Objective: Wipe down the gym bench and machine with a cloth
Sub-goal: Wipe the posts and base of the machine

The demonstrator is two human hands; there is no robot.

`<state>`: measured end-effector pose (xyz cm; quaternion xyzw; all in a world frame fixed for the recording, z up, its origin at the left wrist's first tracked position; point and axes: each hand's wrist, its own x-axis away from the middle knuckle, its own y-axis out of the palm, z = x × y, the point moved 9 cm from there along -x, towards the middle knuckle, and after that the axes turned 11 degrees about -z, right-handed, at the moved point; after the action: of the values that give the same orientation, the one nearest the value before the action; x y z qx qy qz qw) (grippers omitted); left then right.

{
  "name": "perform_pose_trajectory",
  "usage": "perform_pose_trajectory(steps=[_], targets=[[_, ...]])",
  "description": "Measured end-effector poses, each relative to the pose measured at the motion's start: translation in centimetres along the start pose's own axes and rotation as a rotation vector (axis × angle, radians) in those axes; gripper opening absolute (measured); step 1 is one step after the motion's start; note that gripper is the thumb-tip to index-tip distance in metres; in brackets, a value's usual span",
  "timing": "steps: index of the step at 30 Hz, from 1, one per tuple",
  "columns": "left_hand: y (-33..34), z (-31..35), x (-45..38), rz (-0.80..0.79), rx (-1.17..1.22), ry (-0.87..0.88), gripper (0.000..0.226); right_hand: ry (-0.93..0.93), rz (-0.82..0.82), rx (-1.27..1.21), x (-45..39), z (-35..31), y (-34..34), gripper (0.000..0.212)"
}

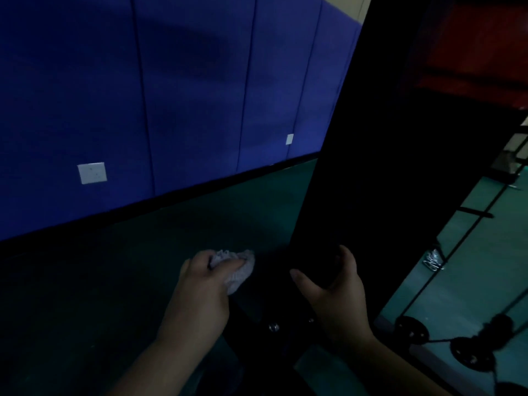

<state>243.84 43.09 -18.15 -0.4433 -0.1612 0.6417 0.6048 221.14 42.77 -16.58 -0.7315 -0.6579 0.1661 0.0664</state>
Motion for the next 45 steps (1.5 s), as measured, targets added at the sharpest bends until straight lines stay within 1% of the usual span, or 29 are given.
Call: perform_pose_trajectory(steps=[2, 5, 7, 9, 11, 12, 14, 15, 17, 18, 20, 22, 25, 29, 33, 39, 41, 43, 45], targets=[[-1.5, 0.9, -0.8, 0.007, 0.084, -0.036, 0.052, 0.041, -0.022, 0.007, 0.1, -0.2, 0.0, 0.066], [-3.7, 2.5, -1.3, -0.026, 0.160, -0.105, 0.050, 0.117, -0.045, 0.027, 0.1, -0.5, -0.2, 0.075], [-5.2, 3.5, -1.4, -0.056, 0.178, -0.139, 0.050, 0.176, -0.086, 0.088, -0.1, -1.1, -0.3, 0.077], [-6.7, 4.5, -1.8, -0.059, 0.160, -0.143, 0.050, 0.234, -0.125, 0.146, -0.5, -1.6, -0.7, 0.075], [-8.1, 5.5, -2.1, -0.076, 0.165, -0.147, 0.050, 0.245, -0.126, 0.182, -0.8, -3.3, -1.5, 0.073], [-8.9, 6.1, -2.3, -0.087, 0.184, -0.154, 0.049, 0.239, -0.108, 0.191, -0.9, -4.5, -2.0, 0.079], [-10.5, 7.4, -2.6, -0.098, 0.231, -0.152, 0.048, 0.207, -0.042, 0.172, -1.2, -7.8, -3.2, 0.098], [-11.5, 8.1, -2.8, -0.100, 0.248, -0.148, 0.047, 0.172, -0.009, 0.154, -1.3, -9.7, -3.8, 0.101], [-13.6, 9.4, -3.2, -0.086, 0.249, -0.152, 0.045, 0.122, 0.042, 0.122, -1.6, -13.0, -4.5, 0.095], [-14.7, 10.0, -3.4, -0.073, 0.228, -0.151, 0.045, 0.126, 0.062, 0.106, -1.7, -14.1, -4.9, 0.090], [-16.5, 11.2, -3.7, -0.067, 0.192, -0.152, 0.047, 0.181, 0.078, 0.051, -1.9, -15.2, -5.1, 0.079], [-17.7, 12.2, -3.9, -0.099, 0.192, -0.161, 0.050, 0.240, 0.067, 0.045, -2.0, -15.5, -5.0, 0.072], [-19.8, 14.1, -4.1, -0.140, 0.208, -0.167, 0.052, 0.281, 0.058, 0.104, -1.5, -16.7, -4.7, 0.073], [-23.1, 15.6, -4.8, -0.148, 0.204, -0.185, 0.050, 0.307, 0.078, 0.103, -1.1, -19.8, -4.6, 0.075], [-26.1, 16.6, -5.5, -0.205, 0.290, -0.201, 0.047, 0.254, 0.112, 0.104, -0.9, -24.1, -5.4, 0.072], [-31.4, 19.8, -7.9, -0.218, 0.226, -0.092, 0.048, 0.133, 0.200, 0.096, 0.1, -32.8, -7.6, 0.068], [-33.2, 21.6, -9.1, -0.210, 0.202, -0.038, 0.048, 0.105, 0.224, 0.060, 0.3, -35.4, -8.2, 0.058], [-34.7, 23.4, -10.6, -0.209, 0.205, 0.029, 0.049, 0.042, 0.248, 0.035, -0.1, -38.3, -8.5, 0.055], [-35.3, 24.4, -12.2, -0.192, 0.146, 0.106, 0.050, -0.027, 0.250, 0.029, -1.0, -39.9, -8.3, 0.052]])
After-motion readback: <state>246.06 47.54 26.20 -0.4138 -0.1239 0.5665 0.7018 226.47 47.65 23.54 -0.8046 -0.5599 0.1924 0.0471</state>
